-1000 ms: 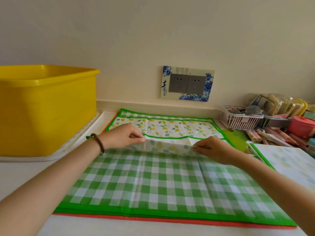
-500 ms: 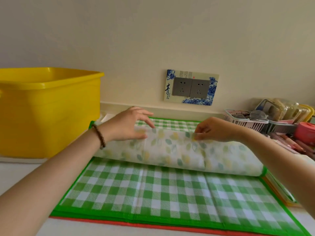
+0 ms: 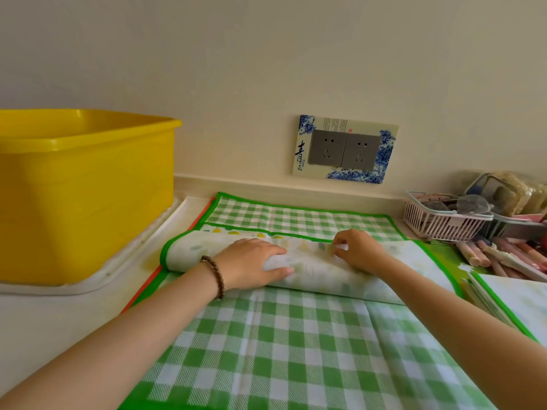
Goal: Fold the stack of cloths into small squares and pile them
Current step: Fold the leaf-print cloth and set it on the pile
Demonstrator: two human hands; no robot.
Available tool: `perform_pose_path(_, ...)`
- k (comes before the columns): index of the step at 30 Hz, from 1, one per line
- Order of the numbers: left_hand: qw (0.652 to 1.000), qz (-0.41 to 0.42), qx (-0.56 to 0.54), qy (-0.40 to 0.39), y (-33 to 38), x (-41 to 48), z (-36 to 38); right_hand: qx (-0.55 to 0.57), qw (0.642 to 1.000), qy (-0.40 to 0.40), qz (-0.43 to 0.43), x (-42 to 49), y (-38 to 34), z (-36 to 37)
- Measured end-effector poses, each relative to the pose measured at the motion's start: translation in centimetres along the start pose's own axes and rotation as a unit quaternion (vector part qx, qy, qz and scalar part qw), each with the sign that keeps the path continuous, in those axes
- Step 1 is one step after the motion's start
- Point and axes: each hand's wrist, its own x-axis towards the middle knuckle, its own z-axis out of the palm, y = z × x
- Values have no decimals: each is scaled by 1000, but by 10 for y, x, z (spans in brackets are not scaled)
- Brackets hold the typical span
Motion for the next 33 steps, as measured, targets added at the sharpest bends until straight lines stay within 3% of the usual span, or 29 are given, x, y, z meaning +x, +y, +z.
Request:
perform_pose_path(7, 999, -16, -3, -29, -17, 20, 23, 1, 998, 46, 38, 10, 5, 7)
perform_pose_path(12, 998, -19, -33, -47, -21, 23, 36, 29, 996, 81, -18, -7, -30, 16)
perform_pose_path(15, 998, -26, -38, -42, -21, 25, 38, 64, 996, 39, -44, -21, -67, 29)
perform_pose_path(19, 999, -28, -24, -40, -22, 26, 39, 27, 999, -10, -42, -31, -83, 45)
perform_pose_path(25, 999, -26, -16, -39, -22, 25, 38, 1, 999, -51, 1, -40, -63, 45)
perform_pose_path(33, 999, -24, -17, -38, -25, 27, 42, -26, 996, -48, 70, -52, 13, 27)
